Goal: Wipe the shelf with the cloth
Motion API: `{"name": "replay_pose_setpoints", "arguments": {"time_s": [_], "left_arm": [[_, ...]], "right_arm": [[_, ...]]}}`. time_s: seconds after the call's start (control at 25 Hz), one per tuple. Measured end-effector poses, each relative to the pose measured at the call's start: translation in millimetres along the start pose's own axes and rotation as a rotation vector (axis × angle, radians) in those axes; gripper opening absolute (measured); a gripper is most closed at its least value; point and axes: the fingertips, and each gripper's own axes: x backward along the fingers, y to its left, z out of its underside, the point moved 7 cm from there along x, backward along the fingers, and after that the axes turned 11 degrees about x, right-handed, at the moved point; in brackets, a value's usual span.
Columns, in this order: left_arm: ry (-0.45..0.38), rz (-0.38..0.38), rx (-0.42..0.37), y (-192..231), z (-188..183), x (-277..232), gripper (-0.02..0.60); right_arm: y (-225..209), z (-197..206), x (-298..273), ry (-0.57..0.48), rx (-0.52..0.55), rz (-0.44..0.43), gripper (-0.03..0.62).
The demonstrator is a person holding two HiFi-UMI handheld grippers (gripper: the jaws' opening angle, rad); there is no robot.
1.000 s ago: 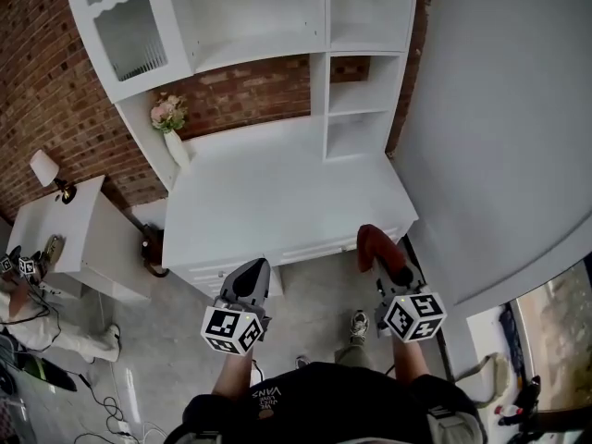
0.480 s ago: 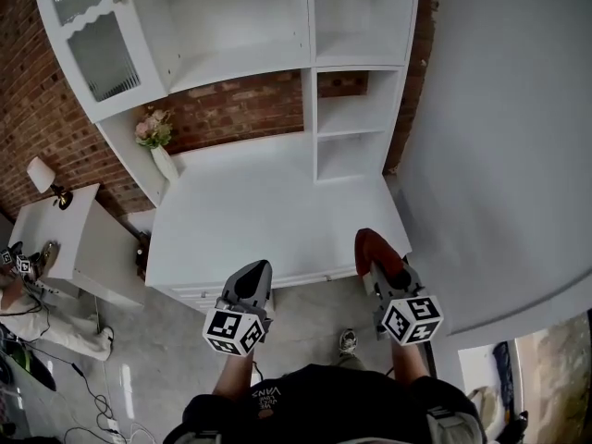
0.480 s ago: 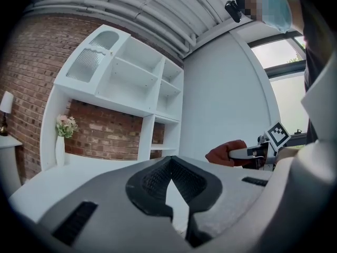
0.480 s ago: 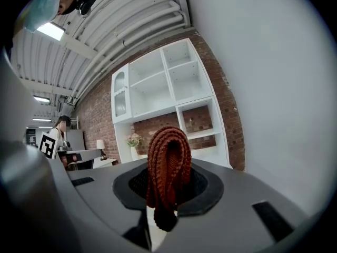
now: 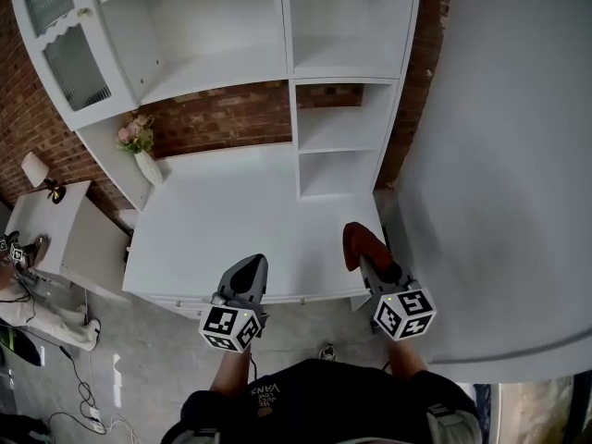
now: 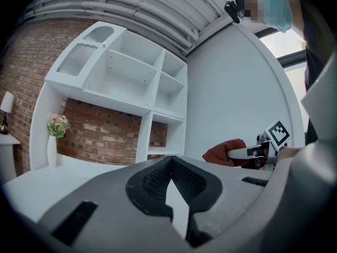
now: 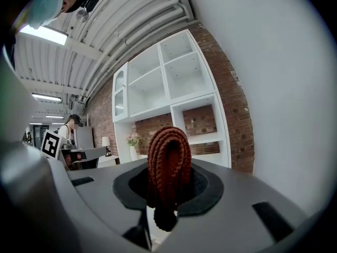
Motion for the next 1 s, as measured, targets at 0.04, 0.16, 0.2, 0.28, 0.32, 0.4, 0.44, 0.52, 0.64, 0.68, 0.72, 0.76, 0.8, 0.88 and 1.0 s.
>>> {"name": "replay_pose_setpoints", "arguments": {"time_s": [0.04,0.16,0.2,0.28,0.32,0.4,0.44,0.52,0.64,0.68,0.72,0.76,0.8,0.88,1.0], "left_arm": [[-0.003,-0.006,0.000,-3.8,1.2,-9.0,0.008],[-0.009,-0.026,0.004,-12.3,5.4,-30.4,0.008],[-0.008,-0.033,0.007,-14.1,7.7,-35.7,0.008],[0.000,-0.045,0.010,-16.9,12.2,-45.7,0.008],[0.007,-0.048,0.010,-18.1,13.8,-50.5,0.008],[0.013,-0.051,0.011,-18.6,15.3,-59.3,0.008],[0.014,-0.052,0.012,-17.6,15.3,-63.7,0.008],[0.016,-0.052,0.011,-13.5,14.2,-73.2,0.008],[0.024,-0.040,0.007,-5.6,12.0,-88.2,0.008],[0.025,-0.033,0.006,-2.7,10.9,-93.8,0.008],[0.026,-0.026,0.004,0.5,9.4,-99.5,0.008],[0.027,-0.018,0.002,4.2,7.5,-105.1,0.008],[0.029,-0.013,0.001,8.5,5.4,-110.2,0.008],[0.031,-0.005,0.002,17.7,0.7,-119.9,0.008],[0.026,0.011,-0.001,30.6,-7.6,-135.2,0.008]], "right_arm": [[-9.7,-1.3,-4.3,0.000,0.006,-0.011,0.087],[-34.2,-4.3,-14.9,-0.003,0.025,-0.036,0.087],[-41.0,-4.2,-18.2,-0.003,0.030,-0.042,0.087],[-53.6,-3.4,-25.2,-0.003,0.033,-0.049,0.087],[-59.3,-3.3,-28.5,-0.003,0.032,-0.050,0.087],[-69.2,-3.5,-35.3,-0.003,0.033,-0.048,0.087],[-73.6,-3.4,-39.6,-0.003,0.032,-0.046,0.087],[-81.0,-3.0,-50.0,-0.007,0.028,-0.038,0.087],[-88.9,-4.1,-65.9,-0.013,0.026,-0.023,0.087],[-91.5,-5.4,-71.5,-0.015,0.027,-0.018,0.087],[-93.9,-7.1,-77.7,-0.019,0.028,-0.012,0.087],[-95.8,-9.1,-84.2,-0.023,0.030,-0.005,0.087],[-97.2,-11.2,-91.0,-0.026,0.030,0.000,0.087],[-99.6,-15.8,-105.1,-0.029,0.035,0.010,0.087],[-104.8,-23.6,-129.9,-0.035,0.052,0.025,0.087]]}}
